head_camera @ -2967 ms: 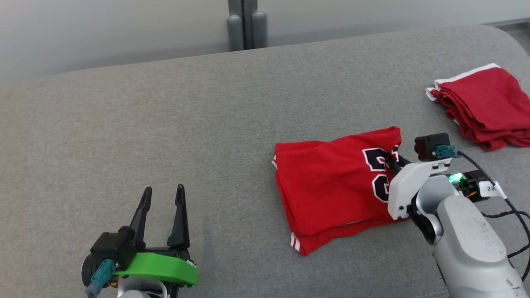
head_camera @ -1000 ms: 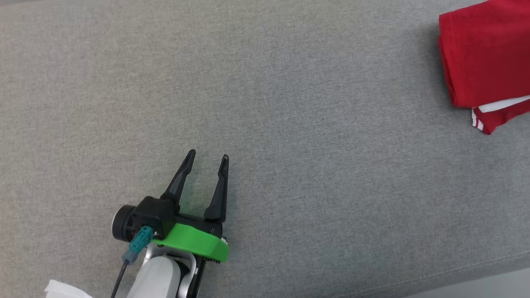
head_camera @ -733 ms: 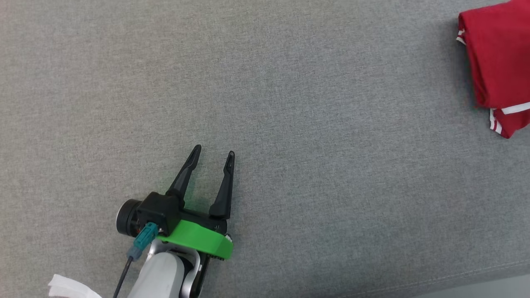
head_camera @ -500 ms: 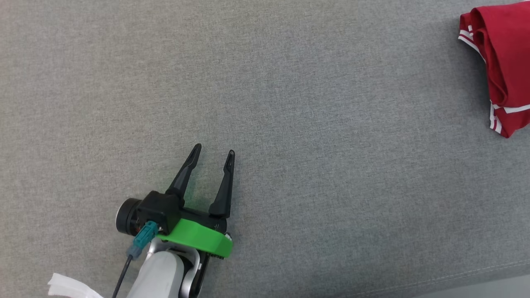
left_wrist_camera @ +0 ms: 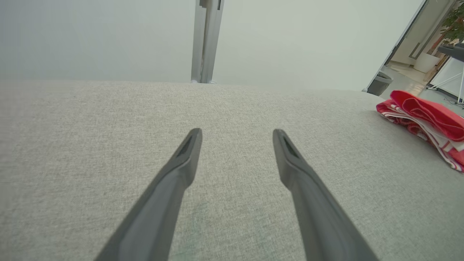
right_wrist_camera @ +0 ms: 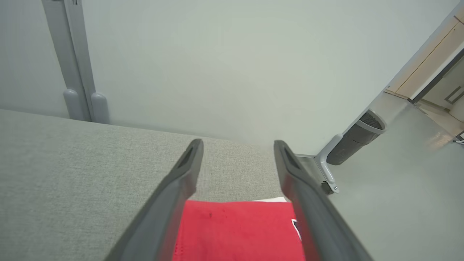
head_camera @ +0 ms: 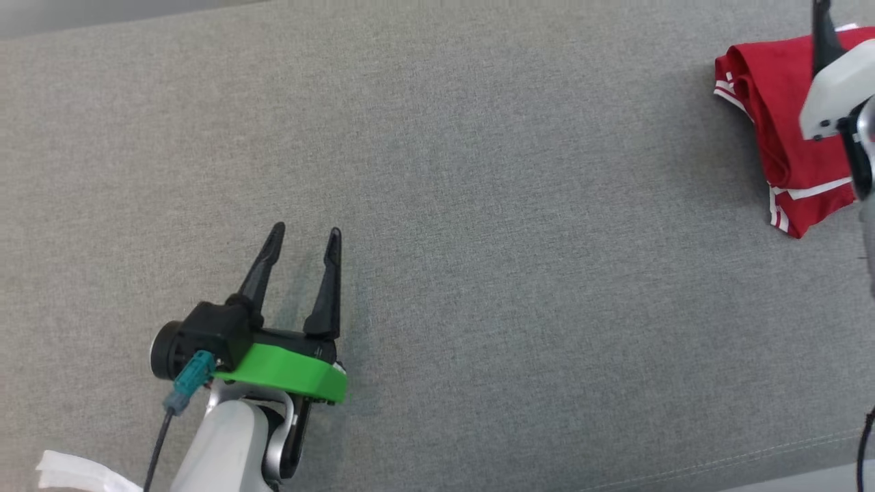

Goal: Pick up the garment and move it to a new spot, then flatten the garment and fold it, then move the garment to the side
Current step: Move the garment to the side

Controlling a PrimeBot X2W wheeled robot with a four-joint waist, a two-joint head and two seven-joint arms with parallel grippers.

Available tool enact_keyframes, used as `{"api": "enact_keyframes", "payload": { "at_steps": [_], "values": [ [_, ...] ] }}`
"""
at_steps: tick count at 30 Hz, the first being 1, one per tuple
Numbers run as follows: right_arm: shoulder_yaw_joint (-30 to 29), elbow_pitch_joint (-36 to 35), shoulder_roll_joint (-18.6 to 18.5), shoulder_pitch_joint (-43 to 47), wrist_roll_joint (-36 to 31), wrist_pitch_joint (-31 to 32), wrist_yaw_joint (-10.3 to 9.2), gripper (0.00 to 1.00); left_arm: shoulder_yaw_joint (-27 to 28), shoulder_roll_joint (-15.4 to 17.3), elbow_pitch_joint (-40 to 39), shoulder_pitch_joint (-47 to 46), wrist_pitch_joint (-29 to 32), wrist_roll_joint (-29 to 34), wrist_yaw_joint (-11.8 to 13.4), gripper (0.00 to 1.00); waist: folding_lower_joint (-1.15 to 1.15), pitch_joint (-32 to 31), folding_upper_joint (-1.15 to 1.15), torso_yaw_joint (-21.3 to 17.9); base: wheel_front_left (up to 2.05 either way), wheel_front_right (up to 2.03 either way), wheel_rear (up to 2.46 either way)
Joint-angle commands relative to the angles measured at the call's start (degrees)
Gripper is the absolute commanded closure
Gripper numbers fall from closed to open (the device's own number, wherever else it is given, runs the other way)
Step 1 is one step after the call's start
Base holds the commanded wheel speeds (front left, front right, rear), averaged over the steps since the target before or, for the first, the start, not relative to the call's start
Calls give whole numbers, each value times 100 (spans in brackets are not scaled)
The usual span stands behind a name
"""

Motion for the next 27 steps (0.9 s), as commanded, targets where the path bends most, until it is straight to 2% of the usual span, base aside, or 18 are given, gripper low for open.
{"api": "enact_keyframes", "payload": {
  "at_steps": [1, 12, 19, 23, 27],
  "values": [
    [18, 1, 98, 154, 75, -128, -10, 0, 118, 51, 29, -112, 0, -46, -11, 0, 0, -315, 0, -6, 0, 0, 0],
    [0, -154, 1060, 1107, 409, -606, -10, 0, 936, 11, 128, 328, 0, -260, 229, 0, 0, -1186, 0, 117, 0, 0, 0],
    [-68, -743, 1539, 2211, 485, -646, -10, 0, 1138, 1, 292, 842, 1, -336, 236, 0, 0, -1565, 0, 197, 0, 0, 0],
    [-34, -1280, 1609, 2967, 621, -648, -10, 0, 1179, -33, 349, 1164, 1, -444, 280, 0, 0, -1720, 0, 215, 0, 0, 0],
    [321, -1683, 1622, 3596, 1074, -649, -10, 0, 1124, -53, 378, 1437, 1, -517, 320, 0, 0, -1834, 0, 214, 0, 0, 0]
  ]
}}
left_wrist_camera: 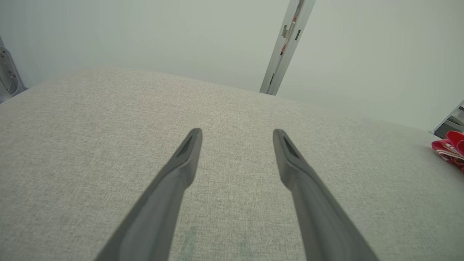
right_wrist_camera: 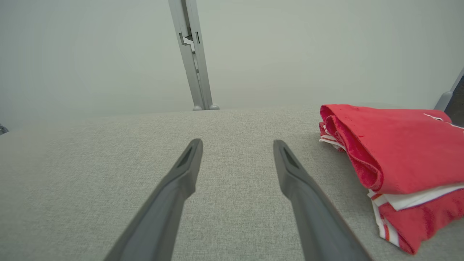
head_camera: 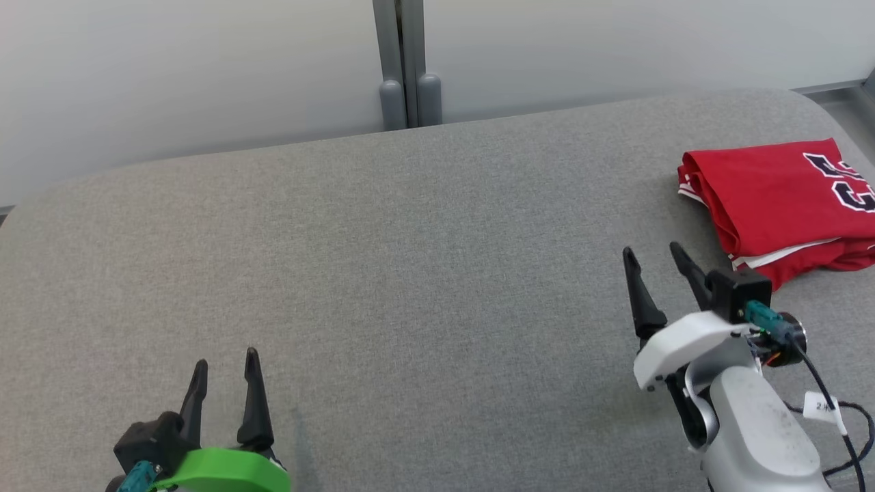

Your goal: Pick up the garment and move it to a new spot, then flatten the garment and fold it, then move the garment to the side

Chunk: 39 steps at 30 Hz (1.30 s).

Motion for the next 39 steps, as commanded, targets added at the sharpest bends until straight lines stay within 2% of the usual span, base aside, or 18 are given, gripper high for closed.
{"api": "enact_keyframes", "payload": {
  "at_steps": [1, 8, 15, 32, 35, 36, 39],
  "values": [
    [39, -128, -29, 222, 109, -22, -10, 0, -19, 0, 10, 126, 1, -64, 23, 0, 0, -99, 0, 14, 0, 0, 0],
    [117, -836, -21, 1075, 312, -23, -9, 0, -138, -16, -226, 526, 2, -173, 147, 0, 0, -155, 0, 0, 0, 0, 0],
    [78, -1340, -19, 1527, 249, -23, -10, 0, -221, -20, -346, 729, 2, -253, 232, 0, 0, -223, 0, -3, 0, 0, 0],
    [97, -1444, -18, 1677, 304, -24, -9, 0, -289, -21, -401, 712, 2, -130, 308, 0, 0, -266, 0, 87, 0, 0, 0],
    [120, -1446, -18, 1672, 474, -24, -9, 0, -300, -20, -414, 714, 1, -73, 280, 0, 0, -263, 0, 86, 0, 0, 0],
    [116, -1428, 3, 1624, 467, 0, -1, 100, -319, -31, -402, 678, 2, -118, 285, 100, 0, -264, 0, 87, 0, 0, 0],
    [116, -1282, 33, 1709, 478, 11, 0, 100, -343, -38, -243, 701, 2, -131, 286, 100, 0, -264, 0, 88, 0, 0, 0]
  ]
}}
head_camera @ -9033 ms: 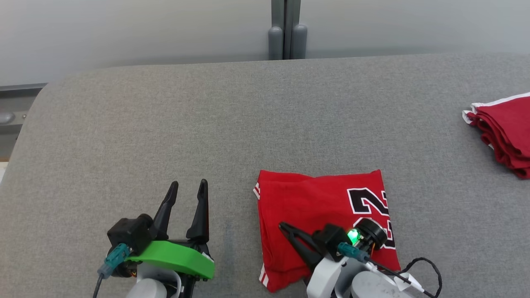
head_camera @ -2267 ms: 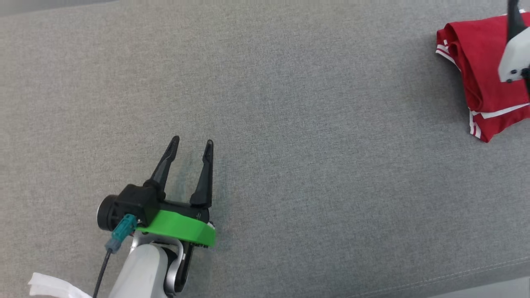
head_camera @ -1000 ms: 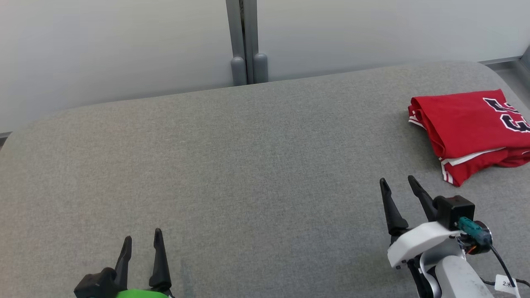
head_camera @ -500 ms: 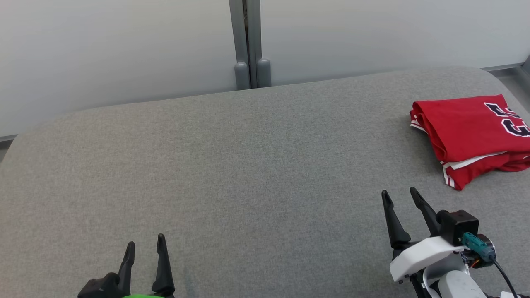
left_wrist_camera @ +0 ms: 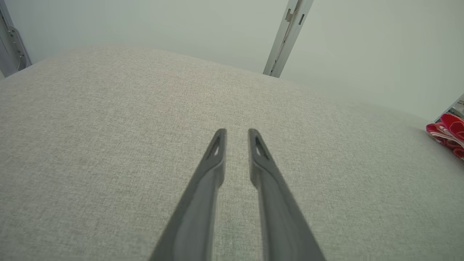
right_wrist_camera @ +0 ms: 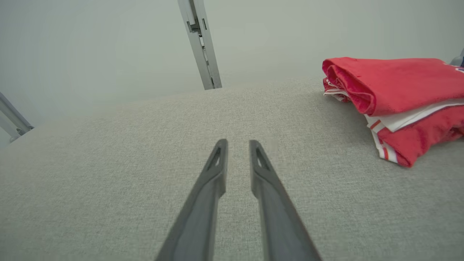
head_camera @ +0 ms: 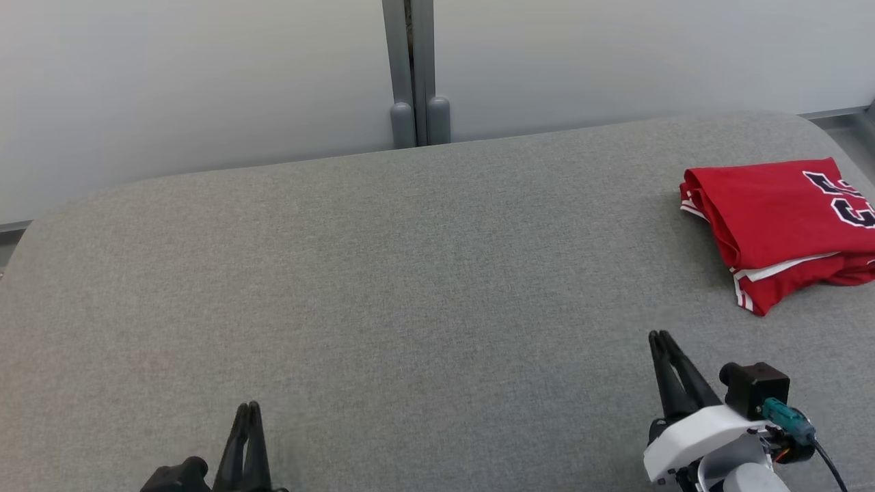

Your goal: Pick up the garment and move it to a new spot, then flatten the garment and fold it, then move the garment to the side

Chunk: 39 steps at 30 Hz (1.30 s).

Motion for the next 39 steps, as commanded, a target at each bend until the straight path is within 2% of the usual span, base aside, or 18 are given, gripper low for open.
{"api": "enact_keyframes", "payload": {
  "at_steps": [1, 16, 39],
  "values": [
    [-6, 22, 2, 13, 30, 11, 0, 100, 0, -1, 20, -3, 7, -28, -2, 100, 0, 0, 0, 1, 0, 0, 0],
    [-202, -132, -8, 2, 1584, 440, -1, 100, 240, 32, 26, -272, 408, -1440, -123, 100, 0, 9, 0, 24, 0, 0, 0],
    [-433, -320, -22, -11, 3449, 952, -2, 100, 546, 61, 20, -587, 907, -3116, -276, 100, 0, 24, 0, 59, 0, 0, 0]
  ]
}}
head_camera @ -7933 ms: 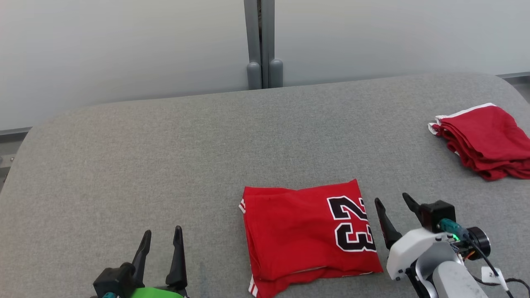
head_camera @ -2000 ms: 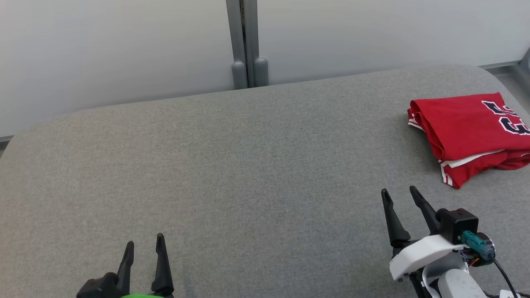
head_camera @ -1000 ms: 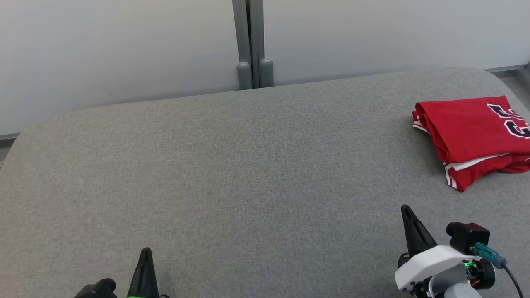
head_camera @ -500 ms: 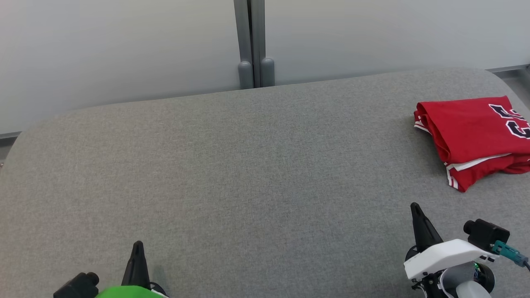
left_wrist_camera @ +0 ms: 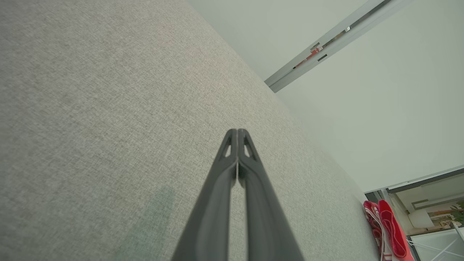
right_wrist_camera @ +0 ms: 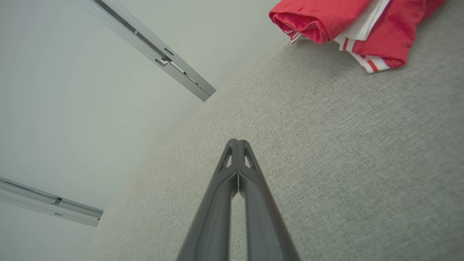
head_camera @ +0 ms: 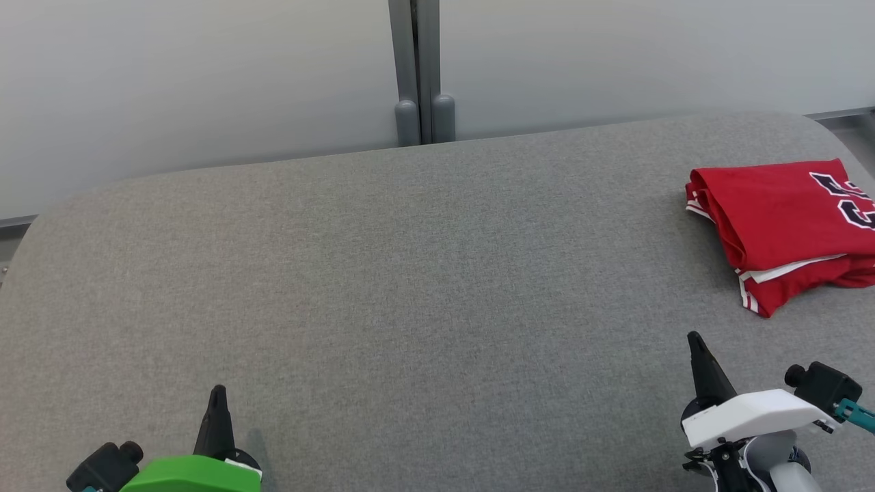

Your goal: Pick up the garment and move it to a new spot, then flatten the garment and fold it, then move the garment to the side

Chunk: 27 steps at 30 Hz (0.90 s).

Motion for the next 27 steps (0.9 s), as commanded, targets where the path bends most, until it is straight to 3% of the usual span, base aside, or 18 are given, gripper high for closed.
{"api": "enact_keyframes", "payload": {
  "at_steps": [1, 27],
  "values": [
    [-39, -106, -29, -104, 195, 49, -2, 100, 48, 53, -80, -181, 44, -163, -65, 100, 0, 1, 0, 2, 0, 0, 0],
    [-253, -272, -41, -119, 1902, 523, -4, 100, 350, 62, -77, -475, 520, -1686, -202, 100, 0, 18, 0, 44, 0, 0, 0]
  ]
}}
